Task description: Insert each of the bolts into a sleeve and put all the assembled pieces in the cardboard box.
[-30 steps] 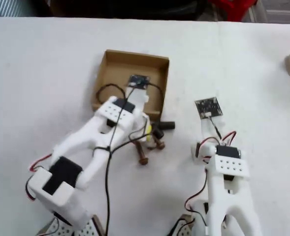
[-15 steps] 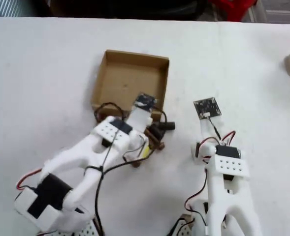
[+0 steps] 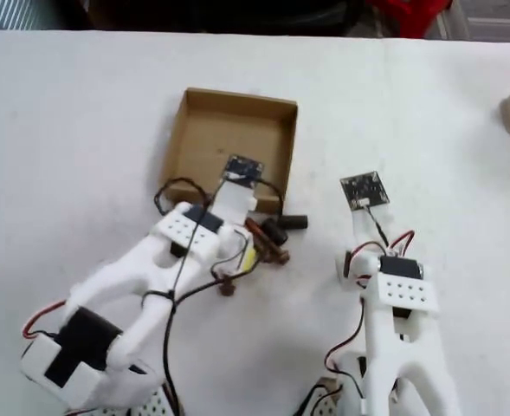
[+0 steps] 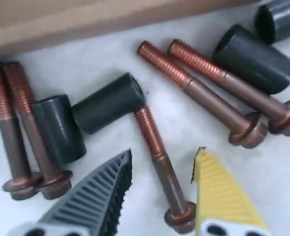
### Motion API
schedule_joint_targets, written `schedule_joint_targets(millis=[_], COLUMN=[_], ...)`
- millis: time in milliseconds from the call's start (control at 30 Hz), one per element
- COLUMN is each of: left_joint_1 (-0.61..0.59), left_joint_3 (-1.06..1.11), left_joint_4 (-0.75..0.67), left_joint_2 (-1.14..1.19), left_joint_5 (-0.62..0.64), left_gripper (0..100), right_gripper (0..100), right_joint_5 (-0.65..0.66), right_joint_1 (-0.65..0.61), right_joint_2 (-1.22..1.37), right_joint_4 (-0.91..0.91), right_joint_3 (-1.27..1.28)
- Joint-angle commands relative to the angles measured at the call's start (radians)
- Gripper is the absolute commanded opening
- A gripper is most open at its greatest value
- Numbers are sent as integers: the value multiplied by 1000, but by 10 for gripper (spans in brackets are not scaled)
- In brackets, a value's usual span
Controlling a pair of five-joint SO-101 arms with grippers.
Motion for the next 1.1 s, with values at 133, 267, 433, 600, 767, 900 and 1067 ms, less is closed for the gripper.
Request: schedule_joint_targets(millis=[133, 267, 433, 600, 767, 900, 1067], left_joint_1=[-15, -15, -4, 44, 45, 36, -99], left_joint_3=[-212, -302, -269, -175, -69, 11, 123], left_joint_4=[64, 152, 110, 68, 28, 35, 35], left_joint_2=[219, 303, 268, 165, 2, -163, -426], left_joint_5=[11, 3, -98, -155, -167, -167, -167], left_gripper=[233, 225, 7, 20, 21, 21, 22], right_gripper=[17, 17, 17, 17, 17, 17, 17], right_joint_5=[17, 17, 18, 18, 18, 18, 18], right_joint_1=[-4, -2, -2, -2, -2, -4, -5], right_joint_2=[-16, -16, -16, -16, -16, -16, -16], right_joint_4=[-8, -8, -8, -8, -10, -16, -16], right_joint_3=[-5, -5, -5, -5, -3, 3, 3])
